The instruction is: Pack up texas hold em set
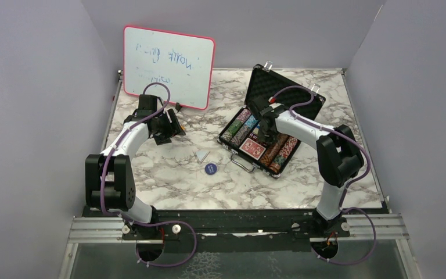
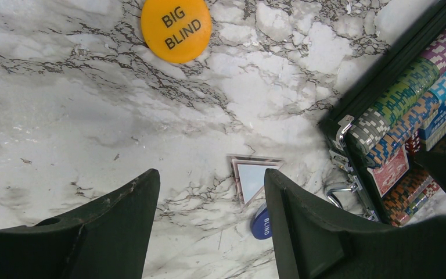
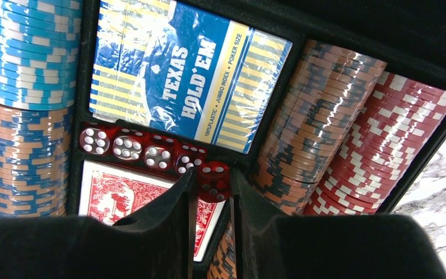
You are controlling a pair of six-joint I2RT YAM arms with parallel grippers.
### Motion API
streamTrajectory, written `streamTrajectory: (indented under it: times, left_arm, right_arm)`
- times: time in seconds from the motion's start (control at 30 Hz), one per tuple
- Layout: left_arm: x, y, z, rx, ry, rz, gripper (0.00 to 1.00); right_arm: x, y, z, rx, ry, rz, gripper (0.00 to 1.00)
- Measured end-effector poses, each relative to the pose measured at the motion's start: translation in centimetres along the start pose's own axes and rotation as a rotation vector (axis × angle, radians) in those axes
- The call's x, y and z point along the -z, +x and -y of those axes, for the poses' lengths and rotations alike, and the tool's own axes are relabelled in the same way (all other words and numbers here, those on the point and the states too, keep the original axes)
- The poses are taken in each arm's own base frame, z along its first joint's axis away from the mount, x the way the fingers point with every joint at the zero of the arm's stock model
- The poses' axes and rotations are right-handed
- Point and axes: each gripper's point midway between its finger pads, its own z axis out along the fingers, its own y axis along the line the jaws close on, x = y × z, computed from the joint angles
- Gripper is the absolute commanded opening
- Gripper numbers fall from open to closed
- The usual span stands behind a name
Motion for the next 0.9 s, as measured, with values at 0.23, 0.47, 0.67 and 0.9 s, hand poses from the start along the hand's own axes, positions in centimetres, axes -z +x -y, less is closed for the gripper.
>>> streamTrajectory:
  times: [0.23,0.47,0.67,0.9]
  left_arm:
    - [0.0,0.0,0.0,0.000,0.000,0.000,0.69]
    - [0.0,0.0,0.0,0.000,0.000,0.000,0.69]
    - [0.0,0.0,0.0,-0.001,0.000,0.000,0.69]
    - [0.0,0.0,0.0,-0.001,0.000,0.000,0.69]
  right_arm:
    - [0.0,-0.1,-0.1,0.002,-0.001,0.002,0.37]
    - [0.0,-0.1,-0.1,0.004,-0.002,0.002,0.40]
    - [0.3,-0.4,-0.2,0.006,-0.014,0.013,0.41]
    - [0.9,-1.3,-0.6,-0.022,-0.058,0.046,0.41]
